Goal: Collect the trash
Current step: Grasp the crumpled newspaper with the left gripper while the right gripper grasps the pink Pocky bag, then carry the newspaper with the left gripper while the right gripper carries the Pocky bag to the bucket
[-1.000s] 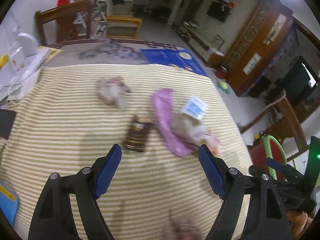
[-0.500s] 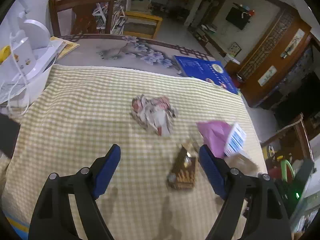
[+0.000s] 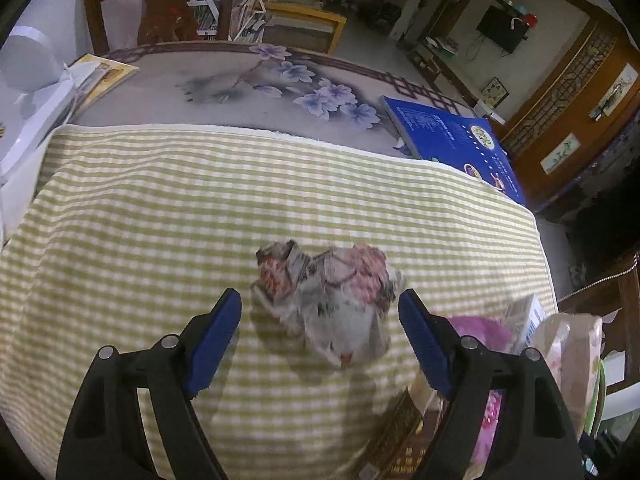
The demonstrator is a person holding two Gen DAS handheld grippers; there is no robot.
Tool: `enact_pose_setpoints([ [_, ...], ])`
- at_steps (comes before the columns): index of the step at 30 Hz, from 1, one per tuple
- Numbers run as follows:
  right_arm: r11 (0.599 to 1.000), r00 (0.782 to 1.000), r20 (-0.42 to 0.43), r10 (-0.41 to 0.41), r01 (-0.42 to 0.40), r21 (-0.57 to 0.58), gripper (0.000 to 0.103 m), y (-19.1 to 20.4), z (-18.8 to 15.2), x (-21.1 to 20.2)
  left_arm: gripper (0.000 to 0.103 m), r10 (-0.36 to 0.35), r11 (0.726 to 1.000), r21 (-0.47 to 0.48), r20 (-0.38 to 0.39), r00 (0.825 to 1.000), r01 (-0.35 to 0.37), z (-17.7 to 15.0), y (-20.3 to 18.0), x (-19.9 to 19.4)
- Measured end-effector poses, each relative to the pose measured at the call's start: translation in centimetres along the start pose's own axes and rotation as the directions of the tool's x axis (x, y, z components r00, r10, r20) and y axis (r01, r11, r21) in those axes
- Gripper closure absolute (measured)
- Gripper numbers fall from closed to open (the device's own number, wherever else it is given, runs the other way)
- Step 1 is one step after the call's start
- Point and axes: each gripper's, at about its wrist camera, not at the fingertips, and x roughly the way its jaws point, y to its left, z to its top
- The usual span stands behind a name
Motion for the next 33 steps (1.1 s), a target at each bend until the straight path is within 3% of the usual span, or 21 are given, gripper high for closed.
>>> enact_pose_setpoints([
  [3, 0.998, 0.998, -0.024, 0.05, -0.049, 0.03, 0.081, -0.1, 0.2, 0.1, 0.027, 0.008, 1.0, -0.004, -0.011, 1.0, -0.008, 0.2, 0.1, 0.8],
  [6, 0.998, 0.997, -0.041, 0.064, -0.062, 0.032, 0.08, 0.0, 0.0, 0.5, 0.04, -0.001, 1.0, -0.012, -0.034, 0.999, 0.0, 0.3, 0.3, 1.4],
  [10, 0.997, 0.996, -0.049, 0.074, -0.072, 0.036, 0.051, 0.1, -0.2, 1.0, 0.052, -0.026, 1.0, 0.002, -0.036, 0.999, 0.026, 0.4, 0.0, 1.1],
  [14, 0.994, 0.995, -0.058, 0.087, -0.083, 0.068, 0.046, -0.3, 0.5, 1.8, 0.055, -0.041, 0.999, 0.02, -0.009, 0.999, 0.041, 0.0, -0.4, -0.7],
  [17, 0.991, 0.994, -0.043, 0.102, -0.097, 0.088, 0.037, -0.3, 1.0, 1.8, 0.055, -0.041, 0.998, 0.046, 0.017, 0.999, 0.04, -0.4, -0.8, -2.2],
  [19, 0.994, 0.997, -0.027, 0.079, -0.077, 0.072, 0.023, 0.1, 1.6, 1.8, 0.055, -0.037, 0.997, 0.068, 0.048, 0.998, 0.034, -0.5, -1.2, -3.6],
  [21, 0.997, 0.998, -0.027, 0.059, -0.058, 0.058, 0.019, 0.6, 1.9, 2.4, 0.055, -0.038, 0.996, 0.082, 0.079, 0.996, 0.031, -0.5, -1.6, -5.1],
  [23, 0.996, 0.997, -0.044, 0.07, -0.067, 0.057, 0.02, 0.7, 2.0, 3.0, 0.055, -0.046, 0.995, 0.09, 0.097, 0.994, 0.038, -0.4, -1.9, -6.1],
  [25, 0.997, 0.996, -0.068, 0.063, -0.06, 0.037, 0.057, 1.2, 2.0, 3.4, 0.055, -0.054, 0.993, 0.106, 0.12, 0.991, 0.041, -0.5, -2.3, -7.4],
  [28, 0.999, 0.998, -0.054, 0.043, -0.042, 0.02, 0.071, 1.5, 1.8, 2.9, 0.054, -0.062, 0.991, 0.125, 0.147, 0.987, 0.044, -0.7, -2.8, -9.1],
  [33, 0.998, 0.998, -0.009, 0.056, -0.055, 0.033, 0.072, 1.3, 1.3, 0.6, 0.054, -0.075, 0.991, 0.125, 0.171, 0.982, 0.054, -1.5, -2.9, -11.3],
])
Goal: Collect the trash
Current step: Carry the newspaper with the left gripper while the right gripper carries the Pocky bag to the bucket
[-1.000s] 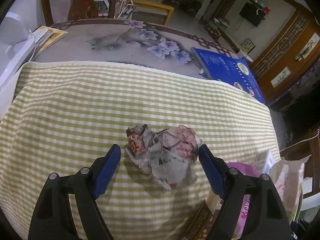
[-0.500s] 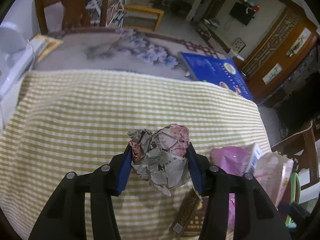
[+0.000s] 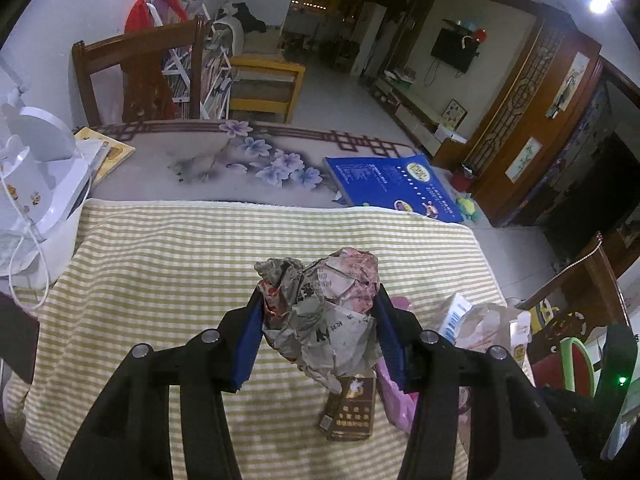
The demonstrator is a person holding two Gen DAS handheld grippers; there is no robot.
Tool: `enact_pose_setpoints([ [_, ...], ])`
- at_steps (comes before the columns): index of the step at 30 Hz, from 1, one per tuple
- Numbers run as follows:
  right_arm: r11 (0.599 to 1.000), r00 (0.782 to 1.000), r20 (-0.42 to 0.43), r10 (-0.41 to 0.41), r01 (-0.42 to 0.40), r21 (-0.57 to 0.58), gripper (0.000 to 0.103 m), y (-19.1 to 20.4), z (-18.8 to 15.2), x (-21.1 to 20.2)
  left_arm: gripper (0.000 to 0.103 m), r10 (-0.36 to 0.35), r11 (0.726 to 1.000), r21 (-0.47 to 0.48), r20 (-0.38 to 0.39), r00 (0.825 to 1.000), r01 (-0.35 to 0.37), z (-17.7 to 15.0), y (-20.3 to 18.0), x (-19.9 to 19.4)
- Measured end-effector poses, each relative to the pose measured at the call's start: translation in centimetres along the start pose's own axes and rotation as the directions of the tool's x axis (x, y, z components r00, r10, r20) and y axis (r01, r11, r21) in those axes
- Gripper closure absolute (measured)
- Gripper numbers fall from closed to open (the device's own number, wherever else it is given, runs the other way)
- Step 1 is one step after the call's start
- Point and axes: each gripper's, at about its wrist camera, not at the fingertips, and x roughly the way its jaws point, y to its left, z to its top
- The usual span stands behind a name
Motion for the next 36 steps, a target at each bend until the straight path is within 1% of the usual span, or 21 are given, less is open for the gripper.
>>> enact_pose_setpoints([
  [4, 1.0, 0.999, 0.047, 0.027, -0.027, 0.015, 0.072, 0.2, -1.0, -2.6, 0.054, 0.003, 1.0, 0.011, -0.005, 1.0, -0.003, -1.4, -0.6, -1.3],
  [8, 0.998, 0.995, 0.086, 0.044, -0.047, 0.039, 0.072, 0.3, -2.1, -4.7, 0.054, -0.018, 1.0, -0.001, -0.027, 0.999, 0.018, -3.4, -1.1, -2.7],
  [13, 0.998, 0.988, 0.153, 0.037, -0.045, 0.051, 0.072, 0.1, -3.0, -7.6, 0.054, -0.036, 0.999, 0.011, -0.039, 0.999, 0.036, -4.8, -1.8, -3.8],
  [16, 0.997, 0.979, 0.202, 0.026, -0.04, 0.062, 0.072, -0.1, -3.5, -9.5, 0.054, -0.05, 0.998, 0.029, -0.023, 0.998, 0.051, -4.8, -2.6, -4.9],
  [21, 0.997, 0.968, 0.252, 0.005, -0.026, 0.079, 0.072, -0.8, -4.5, -11.7, 0.054, -0.084, 0.994, 0.072, 0.013, 0.996, 0.083, -4.8, -4.5, -6.7],
  [28, 0.991, 0.959, 0.282, -0.033, -0.005, 0.131, 0.072, -2.6, -6.4, -14.0, 0.054, -0.132, 0.985, 0.115, 0.006, 0.991, 0.13, -5.7, -6.9, -7.7],
  [36, 0.982, 0.952, 0.3, -0.067, 0.01, 0.19, 0.072, -5.2, -8.2, -15.3, 0.054, -0.154, 0.977, 0.149, 0.012, 0.988, 0.151, -6.4, -9.2, -8.4],
])
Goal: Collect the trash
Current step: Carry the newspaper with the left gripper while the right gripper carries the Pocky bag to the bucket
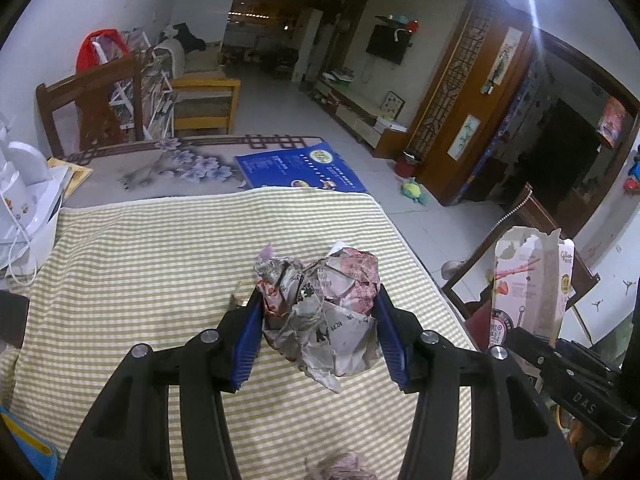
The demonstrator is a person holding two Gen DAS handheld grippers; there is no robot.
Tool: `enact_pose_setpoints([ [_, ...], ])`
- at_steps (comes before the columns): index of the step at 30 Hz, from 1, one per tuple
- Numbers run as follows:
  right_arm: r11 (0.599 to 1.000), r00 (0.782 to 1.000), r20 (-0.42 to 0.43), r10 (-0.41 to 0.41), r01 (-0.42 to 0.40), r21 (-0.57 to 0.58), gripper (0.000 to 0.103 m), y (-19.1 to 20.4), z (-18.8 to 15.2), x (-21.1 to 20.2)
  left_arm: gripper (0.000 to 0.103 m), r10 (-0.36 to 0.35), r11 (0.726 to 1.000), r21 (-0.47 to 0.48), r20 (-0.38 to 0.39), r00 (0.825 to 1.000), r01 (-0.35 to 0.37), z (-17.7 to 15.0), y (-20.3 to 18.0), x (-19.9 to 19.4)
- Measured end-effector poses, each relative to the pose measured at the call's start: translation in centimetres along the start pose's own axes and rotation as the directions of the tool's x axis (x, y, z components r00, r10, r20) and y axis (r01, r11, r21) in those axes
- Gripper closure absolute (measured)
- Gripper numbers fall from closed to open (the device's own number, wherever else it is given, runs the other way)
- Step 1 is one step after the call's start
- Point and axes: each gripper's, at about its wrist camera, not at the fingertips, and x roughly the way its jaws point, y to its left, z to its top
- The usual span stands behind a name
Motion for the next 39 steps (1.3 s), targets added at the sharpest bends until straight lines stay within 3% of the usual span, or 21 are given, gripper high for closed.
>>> enact_pose_setpoints([
  [17, 0.998, 0.999, 0.028, -0.042, 0.04, 0.055, 0.072, -6.4, 0.2, -2.4, 0.053, -0.048, 0.997, 0.064, -0.015, 0.999, 0.049, -0.3, -7.5, 1.8],
  [31, 0.984, 0.994, 0.026, -0.104, 0.099, 0.146, 0.072, -16.5, 0.6, -3.3, 0.053, -0.089, 0.986, 0.136, -0.053, 0.995, 0.096, -0.3, -16.2, 5.0],
  [39, 0.958, 0.98, -0.037, -0.194, 0.197, 0.206, 0.072, -23.9, 0.1, -1.9, 0.053, -0.098, 0.984, 0.139, -0.102, 0.99, 0.112, -1.1, -19.7, 7.2],
])
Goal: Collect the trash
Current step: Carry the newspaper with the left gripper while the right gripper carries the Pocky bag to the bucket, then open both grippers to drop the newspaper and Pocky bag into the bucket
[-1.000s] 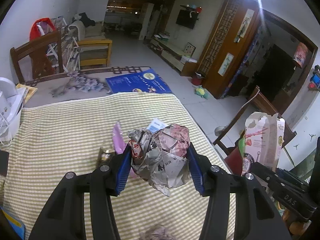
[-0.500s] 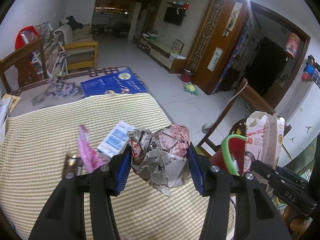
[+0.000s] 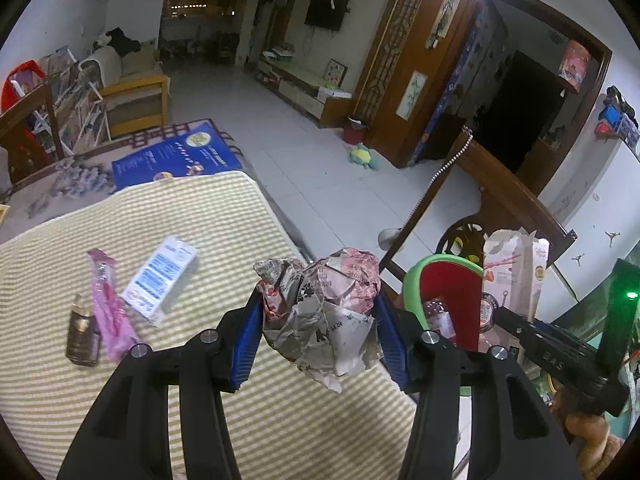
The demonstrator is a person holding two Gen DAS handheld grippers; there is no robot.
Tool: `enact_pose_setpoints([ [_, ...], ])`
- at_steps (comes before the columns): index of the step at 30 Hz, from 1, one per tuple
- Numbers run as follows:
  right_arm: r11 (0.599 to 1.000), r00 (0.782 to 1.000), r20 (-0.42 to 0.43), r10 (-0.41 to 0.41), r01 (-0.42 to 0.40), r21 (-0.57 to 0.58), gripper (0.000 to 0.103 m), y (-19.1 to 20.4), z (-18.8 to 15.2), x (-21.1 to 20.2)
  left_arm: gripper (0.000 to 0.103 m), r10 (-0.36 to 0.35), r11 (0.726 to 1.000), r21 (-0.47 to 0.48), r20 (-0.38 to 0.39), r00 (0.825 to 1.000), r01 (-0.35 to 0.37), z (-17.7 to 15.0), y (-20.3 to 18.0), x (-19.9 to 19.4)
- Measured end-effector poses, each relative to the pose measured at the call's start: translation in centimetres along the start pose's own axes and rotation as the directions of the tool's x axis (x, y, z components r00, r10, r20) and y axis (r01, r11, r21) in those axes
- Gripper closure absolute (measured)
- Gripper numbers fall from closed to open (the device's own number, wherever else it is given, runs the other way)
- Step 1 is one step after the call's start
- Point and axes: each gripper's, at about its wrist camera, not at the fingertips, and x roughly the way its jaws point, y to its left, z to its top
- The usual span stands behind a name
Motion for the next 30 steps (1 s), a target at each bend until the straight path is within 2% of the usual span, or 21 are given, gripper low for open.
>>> enact_pose_setpoints([
  [9, 0.999, 0.999, -0.026, -0.042, 0.042, -0.014, 0.069, -3.8, 0.6, 1.5, 0.053, -0.046, 0.998, 0.049, -0.039, 0.998, 0.048, 0.2, -5.8, 3.0],
  [10, 0.999, 0.998, -0.033, -0.051, 0.05, -0.017, 0.057, -4.2, 0.5, 1.7, 0.053, -0.058, 0.997, 0.057, -0.045, 0.997, 0.061, 0.2, -6.6, 3.5],
  [12, 0.997, 0.997, -0.009, -0.071, 0.071, -0.001, 0.043, -5.1, 0.4, 1.4, 0.053, -0.081, 0.994, 0.071, -0.06, 0.995, 0.085, 0.3, -7.8, 4.3],
  [14, 0.997, 0.997, 0.0, -0.074, 0.074, 0.019, 0.042, -6.0, 0.5, 1.0, 0.053, -0.114, 0.989, 0.087, -0.084, 0.99, 0.121, 0.3, -9.5, 5.5],
  [16, 0.995, 0.996, 0.015, -0.093, 0.092, 0.05, 0.036, -7.4, 0.4, 0.4, 0.053, -0.135, 0.984, 0.105, -0.11, 0.985, 0.146, 0.2, -11.0, 6.6],
  [24, 0.968, 0.985, 0.028, -0.172, 0.163, 0.189, 0.034, -13.0, -1.3, -2.6, 0.053, -0.204, 0.948, 0.206, -0.19, 0.96, 0.242, -0.6, -17.6, 10.2],
  [30, 0.956, 0.98, 0.033, -0.196, 0.183, 0.23, 0.032, -14.3, -2.0, -3.9, 0.04, -0.213, 0.932, 0.248, -0.22, 0.952, 0.266, -1.0, -19.9, 11.1],
])
